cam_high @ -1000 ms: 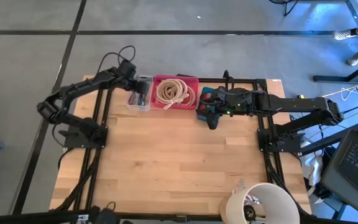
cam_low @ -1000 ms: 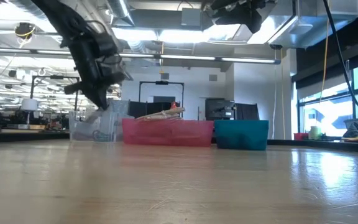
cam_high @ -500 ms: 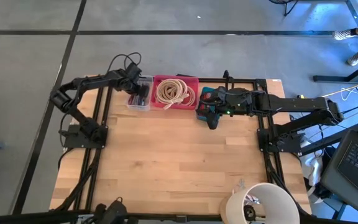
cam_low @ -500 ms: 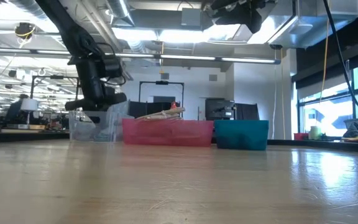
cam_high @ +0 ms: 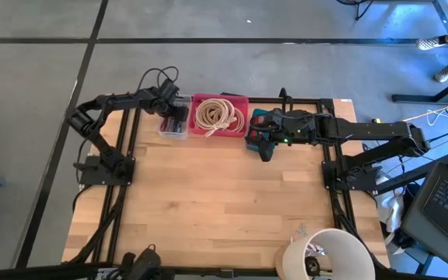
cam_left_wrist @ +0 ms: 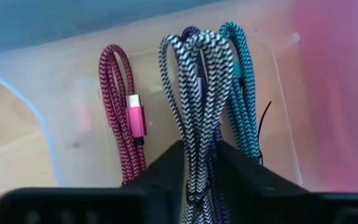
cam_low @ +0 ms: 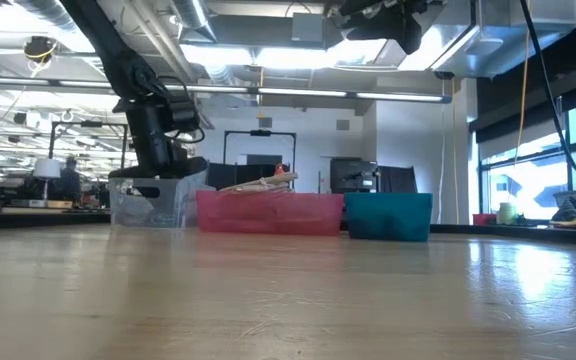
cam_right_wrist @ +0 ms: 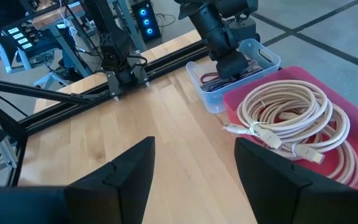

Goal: Pick & Place USB Port
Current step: Put the white and black charger cable into the transparent bin, then return to Home Position

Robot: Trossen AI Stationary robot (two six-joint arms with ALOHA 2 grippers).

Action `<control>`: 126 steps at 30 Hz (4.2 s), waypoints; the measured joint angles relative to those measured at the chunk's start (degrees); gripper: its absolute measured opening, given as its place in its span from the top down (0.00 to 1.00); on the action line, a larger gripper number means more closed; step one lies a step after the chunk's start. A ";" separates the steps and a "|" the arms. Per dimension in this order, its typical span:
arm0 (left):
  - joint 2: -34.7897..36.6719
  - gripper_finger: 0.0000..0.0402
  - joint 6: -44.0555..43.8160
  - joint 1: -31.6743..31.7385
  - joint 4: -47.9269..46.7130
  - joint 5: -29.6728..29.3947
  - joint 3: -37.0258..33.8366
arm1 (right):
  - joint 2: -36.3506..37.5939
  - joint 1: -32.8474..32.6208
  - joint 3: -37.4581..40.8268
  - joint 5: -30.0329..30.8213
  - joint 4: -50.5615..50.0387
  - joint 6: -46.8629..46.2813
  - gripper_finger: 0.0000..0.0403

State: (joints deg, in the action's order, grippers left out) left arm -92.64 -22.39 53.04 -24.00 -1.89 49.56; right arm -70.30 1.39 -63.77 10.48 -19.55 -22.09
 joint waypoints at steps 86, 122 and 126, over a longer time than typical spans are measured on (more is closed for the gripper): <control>61.81 0.68 15.24 -71.33 53.23 -28.60 -47.33 | 61.73 -14.76 28.53 -5.46 -3.98 15.42 0.92; 63.15 0.68 4.09 -54.87 49.45 -11.89 -49.07 | 61.81 -14.75 28.59 1.97 -12.70 20.87 0.92; 65.62 0.68 4.09 -54.87 49.05 -11.75 -49.07 | 61.81 -14.75 28.59 0.10 -13.05 18.63 0.92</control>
State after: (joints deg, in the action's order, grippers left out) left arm -27.02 -18.31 -1.83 25.05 -13.65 0.49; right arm -8.49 -13.37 -35.18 10.58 -32.60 -3.45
